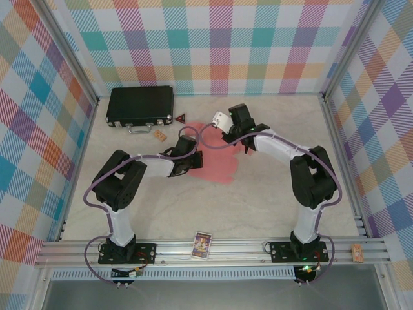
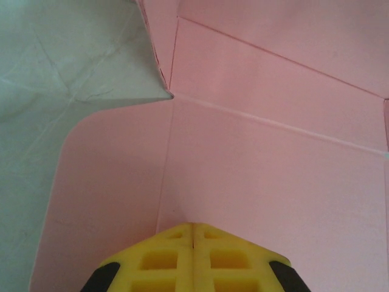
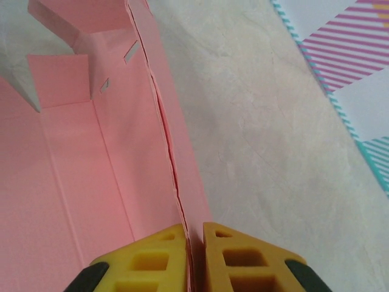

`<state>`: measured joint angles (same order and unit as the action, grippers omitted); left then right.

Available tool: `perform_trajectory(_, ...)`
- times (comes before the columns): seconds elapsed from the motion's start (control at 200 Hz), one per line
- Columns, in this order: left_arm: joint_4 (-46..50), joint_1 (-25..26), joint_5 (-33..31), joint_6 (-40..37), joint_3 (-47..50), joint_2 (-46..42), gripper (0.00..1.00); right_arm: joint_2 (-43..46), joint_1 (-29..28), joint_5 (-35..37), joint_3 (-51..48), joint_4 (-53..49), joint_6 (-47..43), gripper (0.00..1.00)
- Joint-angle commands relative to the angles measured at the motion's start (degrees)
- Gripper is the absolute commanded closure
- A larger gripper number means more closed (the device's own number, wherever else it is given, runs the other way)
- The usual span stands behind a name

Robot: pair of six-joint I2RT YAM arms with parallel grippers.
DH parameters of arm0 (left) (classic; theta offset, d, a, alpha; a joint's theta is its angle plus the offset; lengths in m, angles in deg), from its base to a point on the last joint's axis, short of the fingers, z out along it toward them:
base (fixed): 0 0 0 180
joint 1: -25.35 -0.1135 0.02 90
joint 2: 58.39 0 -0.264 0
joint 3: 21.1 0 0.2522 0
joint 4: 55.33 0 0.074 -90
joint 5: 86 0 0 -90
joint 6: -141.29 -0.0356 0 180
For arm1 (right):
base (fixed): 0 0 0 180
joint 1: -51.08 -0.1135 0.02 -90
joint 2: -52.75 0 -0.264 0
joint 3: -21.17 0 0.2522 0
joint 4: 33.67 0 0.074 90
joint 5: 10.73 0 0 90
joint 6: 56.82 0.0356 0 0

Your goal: Fold the paper box

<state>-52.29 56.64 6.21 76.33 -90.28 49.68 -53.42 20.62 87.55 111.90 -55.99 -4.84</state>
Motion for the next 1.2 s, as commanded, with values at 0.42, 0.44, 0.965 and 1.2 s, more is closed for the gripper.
perform_trajectory(0.42, -7.42, -0.35, 1.48, 3.35, 4.39, 3.97, 1.0, 0.62, -3.71, 4.55, -10.87, 14.78, -13.06, 0.87)
perform_trajectory(0.44, -7.74, -0.35, 1.59, 3.48, 4.5, 3.94, 1.0, 0.58, -3.86, 4.64, -11.23, 15.37, -13.5, 0.87)
perform_trajectory(0.965, -10.23, -0.35, 2.14, 3.54, 7.39, 1.89, 0.93, -4.28, -6.06, 13.9, -14.98, 28.44, -22.39, 0.87)
perform_trajectory(1.2, -11.12, -0.35, 2.32, 3.61, 9.57, -1.95, 0.76, -5.6, -6.37, 16.8, -16.39, 35.56, -26.22, 0.86)
